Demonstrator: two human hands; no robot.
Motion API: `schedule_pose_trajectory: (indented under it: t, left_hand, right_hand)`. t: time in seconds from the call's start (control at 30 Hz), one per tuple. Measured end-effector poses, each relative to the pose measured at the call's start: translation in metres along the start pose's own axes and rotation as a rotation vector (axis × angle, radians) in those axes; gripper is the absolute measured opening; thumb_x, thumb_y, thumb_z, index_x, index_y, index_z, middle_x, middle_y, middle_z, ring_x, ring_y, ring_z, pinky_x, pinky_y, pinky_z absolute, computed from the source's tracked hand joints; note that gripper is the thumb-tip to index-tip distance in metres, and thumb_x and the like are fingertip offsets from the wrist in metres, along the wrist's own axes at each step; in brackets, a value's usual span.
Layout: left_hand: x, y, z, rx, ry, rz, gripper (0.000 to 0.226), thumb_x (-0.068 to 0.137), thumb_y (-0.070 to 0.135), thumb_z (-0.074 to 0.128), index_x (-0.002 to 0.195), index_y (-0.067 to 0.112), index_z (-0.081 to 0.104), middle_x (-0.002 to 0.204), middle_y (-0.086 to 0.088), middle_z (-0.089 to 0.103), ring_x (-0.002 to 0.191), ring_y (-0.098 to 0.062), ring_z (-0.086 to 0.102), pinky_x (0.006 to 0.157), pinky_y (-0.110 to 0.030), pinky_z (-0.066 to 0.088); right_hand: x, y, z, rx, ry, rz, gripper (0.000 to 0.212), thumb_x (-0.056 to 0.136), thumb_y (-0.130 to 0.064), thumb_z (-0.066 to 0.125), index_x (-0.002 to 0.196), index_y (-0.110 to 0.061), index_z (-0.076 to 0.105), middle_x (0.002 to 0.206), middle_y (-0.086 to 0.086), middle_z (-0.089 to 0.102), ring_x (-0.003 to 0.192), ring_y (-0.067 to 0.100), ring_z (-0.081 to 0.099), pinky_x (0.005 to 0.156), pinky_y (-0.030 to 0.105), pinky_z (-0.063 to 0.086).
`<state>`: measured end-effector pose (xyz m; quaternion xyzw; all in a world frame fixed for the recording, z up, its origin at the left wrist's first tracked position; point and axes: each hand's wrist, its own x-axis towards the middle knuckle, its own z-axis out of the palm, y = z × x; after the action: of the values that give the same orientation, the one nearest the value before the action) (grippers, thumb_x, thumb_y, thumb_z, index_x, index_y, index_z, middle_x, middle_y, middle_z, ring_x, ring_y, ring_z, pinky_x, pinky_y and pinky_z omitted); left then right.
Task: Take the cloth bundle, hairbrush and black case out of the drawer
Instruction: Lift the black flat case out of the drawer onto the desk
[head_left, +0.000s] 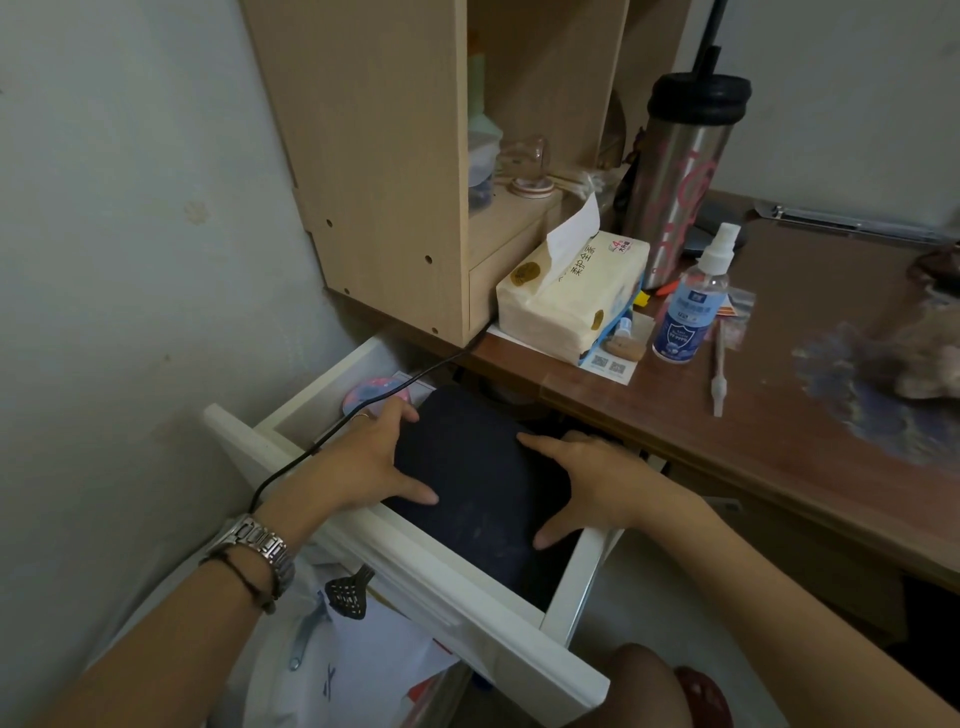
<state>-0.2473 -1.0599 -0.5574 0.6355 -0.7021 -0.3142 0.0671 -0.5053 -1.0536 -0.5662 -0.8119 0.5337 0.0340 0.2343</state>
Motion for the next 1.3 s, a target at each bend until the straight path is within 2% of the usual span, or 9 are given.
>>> schedule_pose_trajectory:
  t: [0.37,0.57,0.63,0.7,0.77,0.9,1.1,1.17,1.3]
  left_hand:
    - [0.000,-0.001,-0.001,-0.046,0.037,0.112,0.097,0.064,0.038,0.081,0.140,0.035,0.021,0.152,0.000,0.027,0.136,-0.024,0.031,0.108,-0.044,0.035]
    - [0.000,-0.004,-0.005,-0.098,0.074,0.183,0.094,0.064,0.042,0.081,0.140,0.033,0.027,0.147,0.005,0.031,0.133,-0.013,0.031,0.103,-0.028,0.033]
    - [-0.001,-0.003,-0.007,-0.182,0.107,0.182,0.089,0.064,0.041,0.080,0.138,0.037,0.031,0.143,0.010,0.034,0.125,-0.004,0.033,0.095,-0.014,0.036]
    - [-0.004,-0.001,-0.010,-0.255,0.131,0.178,0.085,0.066,0.040,0.079,0.136,0.042,0.032,0.138,0.015,0.034,0.115,0.002,0.033,0.071,-0.001,0.039]
    - [-0.006,-0.001,-0.011,-0.306,0.133,0.169,0.082,0.069,0.037,0.078,0.136,0.044,0.032,0.137,0.016,0.033,0.110,0.003,0.036,0.062,-0.002,0.041]
    - [-0.013,-0.001,-0.013,-0.390,0.131,0.151,0.079,0.072,0.032,0.076,0.136,0.043,0.032,0.143,0.012,0.035,0.127,-0.008,0.037,0.086,-0.016,0.040]
    - [-0.022,0.001,-0.015,-0.485,0.203,0.153,0.075,0.073,0.027,0.076,0.137,0.036,0.038,0.138,0.014,0.044,0.126,-0.009,0.043,0.096,-0.027,0.042]
    - [-0.024,0.001,-0.016,-0.563,0.208,0.152,0.074,0.073,0.024,0.076,0.136,0.034,0.041,0.136,0.010,0.050,0.120,-0.010,0.049,0.093,-0.030,0.048]
    - [-0.026,0.001,-0.016,-0.644,0.216,0.157,0.070,0.073,0.019,0.076,0.134,0.034,0.044,0.129,0.011,0.053,0.109,-0.006,0.054,0.074,-0.016,0.053]
  right_hand:
    - [0.001,0.002,0.000,0.000,-0.041,0.003,0.122,0.051,-0.070,0.073,0.145,-0.041,0.001,0.135,0.003,0.039,0.120,0.022,0.041,0.090,0.031,0.036]
    - [0.002,0.002,-0.001,0.043,-0.045,0.011,0.123,0.049,-0.073,0.072,0.144,-0.043,0.000,0.135,0.001,0.038,0.120,0.021,0.041,0.090,0.030,0.037]
    - [0.003,0.002,-0.001,0.060,-0.043,0.009,0.124,0.047,-0.075,0.071,0.144,-0.044,-0.001,0.134,0.000,0.039,0.118,0.020,0.042,0.089,0.029,0.038]
    - [0.003,0.002,-0.002,0.105,-0.042,0.006,0.126,0.045,-0.076,0.070,0.143,-0.045,-0.001,0.133,-0.002,0.039,0.117,0.018,0.042,0.091,0.029,0.039]
    - [0.002,0.003,-0.002,0.139,-0.043,-0.001,0.126,0.044,-0.076,0.071,0.143,-0.046,-0.001,0.134,-0.003,0.038,0.118,0.017,0.041,0.093,0.028,0.038]
    - [0.001,0.004,-0.002,0.175,-0.043,-0.015,0.126,0.042,-0.077,0.071,0.143,-0.048,0.001,0.130,-0.006,0.038,0.118,0.015,0.040,0.094,0.026,0.036]
    - [0.002,0.004,-0.003,0.214,-0.051,-0.040,0.124,0.042,-0.077,0.071,0.141,-0.051,0.001,0.120,-0.012,0.035,0.114,0.010,0.039,0.095,0.024,0.035]
    - [0.003,0.004,-0.004,0.228,-0.061,-0.050,0.124,0.042,-0.078,0.070,0.141,-0.052,0.001,0.122,-0.012,0.036,0.116,0.010,0.039,0.099,0.027,0.036]
    - [0.003,0.002,-0.006,0.257,-0.075,-0.063,0.123,0.042,-0.077,0.071,0.141,-0.052,0.002,0.128,-0.012,0.036,0.118,0.010,0.038,0.103,0.030,0.037]
